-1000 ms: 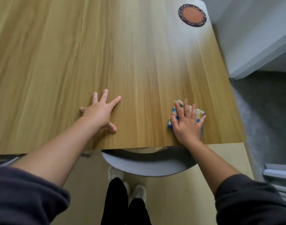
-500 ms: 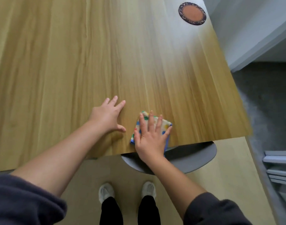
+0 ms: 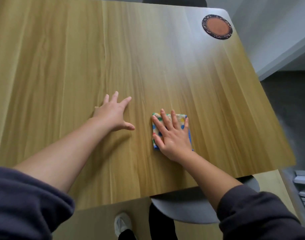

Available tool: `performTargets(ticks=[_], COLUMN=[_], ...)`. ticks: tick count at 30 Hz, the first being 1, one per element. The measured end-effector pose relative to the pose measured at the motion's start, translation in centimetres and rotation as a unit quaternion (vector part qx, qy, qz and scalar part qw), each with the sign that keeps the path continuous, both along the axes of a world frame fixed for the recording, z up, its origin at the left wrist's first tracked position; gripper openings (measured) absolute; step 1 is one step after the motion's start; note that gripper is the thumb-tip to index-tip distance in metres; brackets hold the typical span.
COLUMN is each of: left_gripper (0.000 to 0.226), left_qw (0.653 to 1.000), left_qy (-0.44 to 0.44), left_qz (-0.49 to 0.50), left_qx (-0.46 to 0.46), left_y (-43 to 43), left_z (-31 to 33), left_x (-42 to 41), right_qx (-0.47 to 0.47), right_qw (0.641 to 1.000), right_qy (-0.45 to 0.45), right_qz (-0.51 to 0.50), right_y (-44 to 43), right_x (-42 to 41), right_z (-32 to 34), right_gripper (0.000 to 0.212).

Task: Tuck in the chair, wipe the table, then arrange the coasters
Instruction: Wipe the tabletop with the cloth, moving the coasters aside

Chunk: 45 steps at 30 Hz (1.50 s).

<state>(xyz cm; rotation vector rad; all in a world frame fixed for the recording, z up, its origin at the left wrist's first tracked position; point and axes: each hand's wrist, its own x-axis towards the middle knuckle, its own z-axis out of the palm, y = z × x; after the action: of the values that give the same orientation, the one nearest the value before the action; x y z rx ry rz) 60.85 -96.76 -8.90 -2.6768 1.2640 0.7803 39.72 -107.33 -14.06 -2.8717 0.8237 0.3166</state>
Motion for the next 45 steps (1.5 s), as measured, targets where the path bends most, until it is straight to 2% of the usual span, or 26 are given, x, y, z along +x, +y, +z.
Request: performTargets(ticks=[11, 18, 21, 29, 33, 39, 45], left_gripper=[0.114, 0.120, 0.121, 0.119, 0.119, 0.121, 0.123], left_qw=[0.998, 0.996, 0.994, 0.993, 0.992, 0.991, 0.991], left_qy=[-0.010, 0.016, 0.022, 0.010, 0.015, 0.025, 0.020], left_qz=[0.055, 0.089, 0.104, 0.115, 0.123, 0.134, 0.133], left_qx=[-0.011, -0.006, 0.025, 0.025, 0.024, 0.014, 0.013], left_y=[-10.2, -17.6, -18.8, -18.9, -18.9, -19.0, -19.1], left_z=[-0.9, -0.1, -0.3, -1.2, -1.5, -2.2, -2.4], left_x=[8.6, 13.3, 13.8, 13.7, 13.8, 13.9, 14.0], right_qx=[0.002, -0.003, 0.001, 0.011, 0.017, -0.005, -0.008], right_qw=[0.999, 0.998, 0.998, 0.998, 0.996, 0.968, 0.954], right_qy=[-0.040, -0.059, -0.064, -0.063, -0.060, -0.055, -0.046], right_qz=[0.009, 0.003, 0.005, -0.016, -0.064, -0.245, -0.296], right_y=[-14.8, -23.1, -26.2, -33.7, -37.6, -43.0, -41.9], right_x=[15.4, 24.2, 27.1, 33.9, 36.0, 37.9, 40.3], right_z=[-0.8, -1.5, -1.4, -0.5, -0.4, -0.9, -0.9], right_gripper=[0.059, 0.060, 0.059, 0.056, 0.055, 0.057, 0.060])
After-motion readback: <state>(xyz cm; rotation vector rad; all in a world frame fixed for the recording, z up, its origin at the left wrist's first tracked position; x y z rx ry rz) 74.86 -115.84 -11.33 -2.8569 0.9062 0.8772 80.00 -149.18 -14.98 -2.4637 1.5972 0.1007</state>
